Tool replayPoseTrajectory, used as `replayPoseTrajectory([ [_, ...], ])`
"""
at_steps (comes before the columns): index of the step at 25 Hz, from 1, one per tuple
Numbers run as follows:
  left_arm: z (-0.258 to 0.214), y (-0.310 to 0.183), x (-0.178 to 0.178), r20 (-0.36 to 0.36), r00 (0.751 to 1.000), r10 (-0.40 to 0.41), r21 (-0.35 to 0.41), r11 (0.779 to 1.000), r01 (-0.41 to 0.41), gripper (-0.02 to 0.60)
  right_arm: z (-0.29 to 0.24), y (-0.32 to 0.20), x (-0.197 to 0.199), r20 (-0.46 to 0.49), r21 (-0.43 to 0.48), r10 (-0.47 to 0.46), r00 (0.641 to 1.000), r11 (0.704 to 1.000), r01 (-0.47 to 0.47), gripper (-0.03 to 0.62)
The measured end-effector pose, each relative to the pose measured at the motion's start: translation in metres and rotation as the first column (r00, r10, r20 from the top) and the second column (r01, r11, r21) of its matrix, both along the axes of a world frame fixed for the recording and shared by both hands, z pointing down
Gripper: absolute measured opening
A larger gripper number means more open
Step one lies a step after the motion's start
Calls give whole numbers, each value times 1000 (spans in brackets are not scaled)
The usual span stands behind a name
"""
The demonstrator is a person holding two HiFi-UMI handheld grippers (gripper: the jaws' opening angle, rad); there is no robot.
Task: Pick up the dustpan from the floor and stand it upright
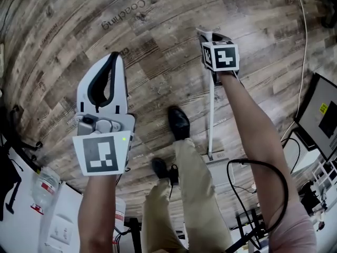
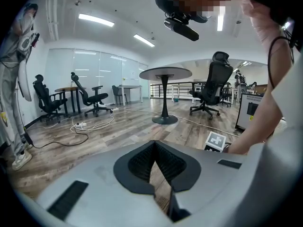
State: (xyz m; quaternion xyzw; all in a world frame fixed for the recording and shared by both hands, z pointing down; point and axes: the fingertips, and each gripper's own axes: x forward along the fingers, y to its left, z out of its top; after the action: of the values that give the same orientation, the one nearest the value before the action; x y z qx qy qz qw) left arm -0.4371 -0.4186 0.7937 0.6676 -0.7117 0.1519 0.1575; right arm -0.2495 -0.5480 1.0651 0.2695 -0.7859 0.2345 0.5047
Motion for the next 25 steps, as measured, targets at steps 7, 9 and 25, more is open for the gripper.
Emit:
replayPoseTrajectory([
  [7, -28, -13, 5, 9, 1000, -5, 33, 999, 4, 9, -47, 2, 14, 39, 26, 36, 999, 999, -37, 124],
  [9, -37, -16, 9, 2, 1000, -9, 39, 999, 9, 9, -66, 2, 19, 58, 39, 48, 997, 998, -50, 123],
  [25, -162, -29, 57, 10, 999, 36, 179, 983, -38, 9, -246, 31, 62, 167, 181, 80, 983, 977, -110, 112],
])
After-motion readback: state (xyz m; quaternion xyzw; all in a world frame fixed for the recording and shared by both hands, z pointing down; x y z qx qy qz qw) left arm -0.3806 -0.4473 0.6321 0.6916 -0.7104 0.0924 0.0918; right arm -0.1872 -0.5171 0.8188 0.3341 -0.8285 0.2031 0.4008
